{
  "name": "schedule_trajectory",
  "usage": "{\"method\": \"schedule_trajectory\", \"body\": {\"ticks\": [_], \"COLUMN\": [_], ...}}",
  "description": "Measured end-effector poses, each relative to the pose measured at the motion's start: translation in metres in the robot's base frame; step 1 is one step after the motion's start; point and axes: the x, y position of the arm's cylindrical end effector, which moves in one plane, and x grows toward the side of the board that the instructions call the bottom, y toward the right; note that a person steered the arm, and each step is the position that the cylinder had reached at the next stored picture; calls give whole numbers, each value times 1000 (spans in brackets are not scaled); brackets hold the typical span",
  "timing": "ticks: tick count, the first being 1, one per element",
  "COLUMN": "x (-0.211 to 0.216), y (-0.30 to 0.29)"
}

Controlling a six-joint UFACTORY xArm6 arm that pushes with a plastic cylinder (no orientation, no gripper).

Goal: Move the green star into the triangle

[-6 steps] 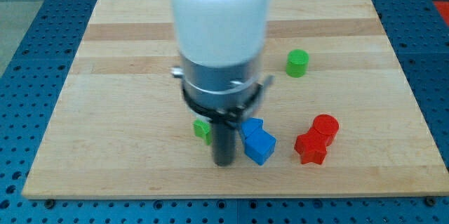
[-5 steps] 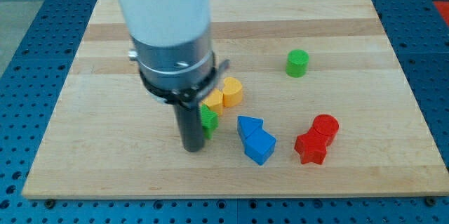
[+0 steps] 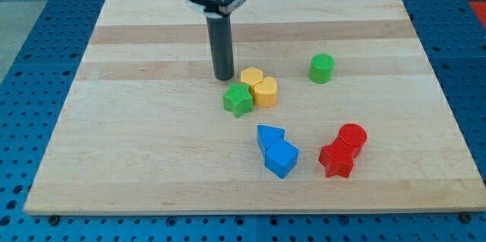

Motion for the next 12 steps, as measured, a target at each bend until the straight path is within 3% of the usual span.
{"method": "schedule_trajectory", "body": {"ticks": [2,5,12], "x": [-10,89,112], "y": [-8,46,12]}}
